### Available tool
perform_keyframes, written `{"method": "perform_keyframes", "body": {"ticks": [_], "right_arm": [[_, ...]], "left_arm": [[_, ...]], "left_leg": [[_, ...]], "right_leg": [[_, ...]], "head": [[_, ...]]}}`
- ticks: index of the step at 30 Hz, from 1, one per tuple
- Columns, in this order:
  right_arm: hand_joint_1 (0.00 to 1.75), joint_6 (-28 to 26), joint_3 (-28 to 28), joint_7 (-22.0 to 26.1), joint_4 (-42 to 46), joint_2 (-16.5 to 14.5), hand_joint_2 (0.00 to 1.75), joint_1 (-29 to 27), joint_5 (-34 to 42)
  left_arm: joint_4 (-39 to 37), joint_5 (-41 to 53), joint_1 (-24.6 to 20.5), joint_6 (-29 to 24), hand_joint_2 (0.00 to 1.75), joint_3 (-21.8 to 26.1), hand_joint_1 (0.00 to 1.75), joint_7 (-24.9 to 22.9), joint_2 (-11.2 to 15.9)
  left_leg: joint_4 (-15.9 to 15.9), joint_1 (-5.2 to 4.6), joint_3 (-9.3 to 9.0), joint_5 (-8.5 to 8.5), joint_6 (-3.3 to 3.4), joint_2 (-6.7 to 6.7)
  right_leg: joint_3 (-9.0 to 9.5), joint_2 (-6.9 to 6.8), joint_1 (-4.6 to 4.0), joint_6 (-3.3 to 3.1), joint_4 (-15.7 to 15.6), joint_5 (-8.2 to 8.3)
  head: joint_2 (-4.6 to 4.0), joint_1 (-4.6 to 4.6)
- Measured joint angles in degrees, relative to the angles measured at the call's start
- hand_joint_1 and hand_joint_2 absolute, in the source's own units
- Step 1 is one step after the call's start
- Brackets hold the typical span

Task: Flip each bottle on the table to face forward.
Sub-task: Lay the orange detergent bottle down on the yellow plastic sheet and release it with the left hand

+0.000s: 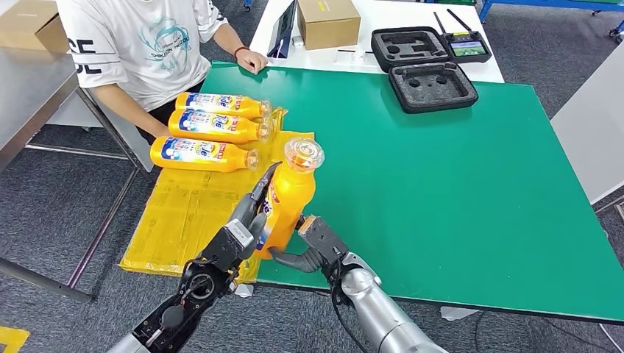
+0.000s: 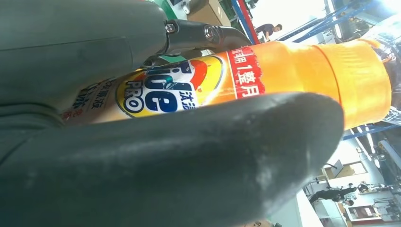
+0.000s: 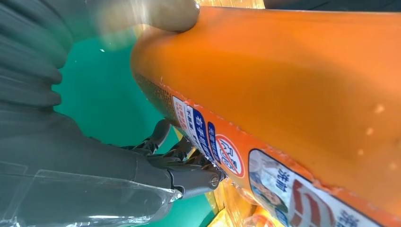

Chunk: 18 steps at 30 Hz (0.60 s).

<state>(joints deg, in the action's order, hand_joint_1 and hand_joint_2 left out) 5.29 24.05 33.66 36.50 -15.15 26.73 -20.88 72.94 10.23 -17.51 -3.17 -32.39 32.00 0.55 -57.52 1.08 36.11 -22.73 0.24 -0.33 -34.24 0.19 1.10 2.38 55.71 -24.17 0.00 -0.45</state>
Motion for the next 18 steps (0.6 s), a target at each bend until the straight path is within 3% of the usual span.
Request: {"method": "perform_keyframes", "body": {"ticks": [10,18], "right_arm": [[1.75,0.1,0.5,-1.2,-0.1,-0.1,1.75,0.3,-0.6],[1.75,0.0,2.6,-3.5,-2.3,-0.6,1.75,1.6,-1.9]], "left_arm": [[-0.4,2.4,-0.4,-1.3,0.0,-0.1,0.0,-1.1,0.0],[-5.3,3.1,-2.9,-1.5,0.0,-0.3,0.0,-3.8,-0.2]], "left_leg": [[0.0,0.0,0.0,0.0,0.0,0.0],[0.0,0.0,0.0,0.01,0.0,0.0]], "right_leg": [[0.0,0.0,-0.01,0.0,0.0,0.0],[0.0,0.0,0.0,0.0,0.0,0.0]], "head": [[0.0,0.0],[0.0,0.0]]}}
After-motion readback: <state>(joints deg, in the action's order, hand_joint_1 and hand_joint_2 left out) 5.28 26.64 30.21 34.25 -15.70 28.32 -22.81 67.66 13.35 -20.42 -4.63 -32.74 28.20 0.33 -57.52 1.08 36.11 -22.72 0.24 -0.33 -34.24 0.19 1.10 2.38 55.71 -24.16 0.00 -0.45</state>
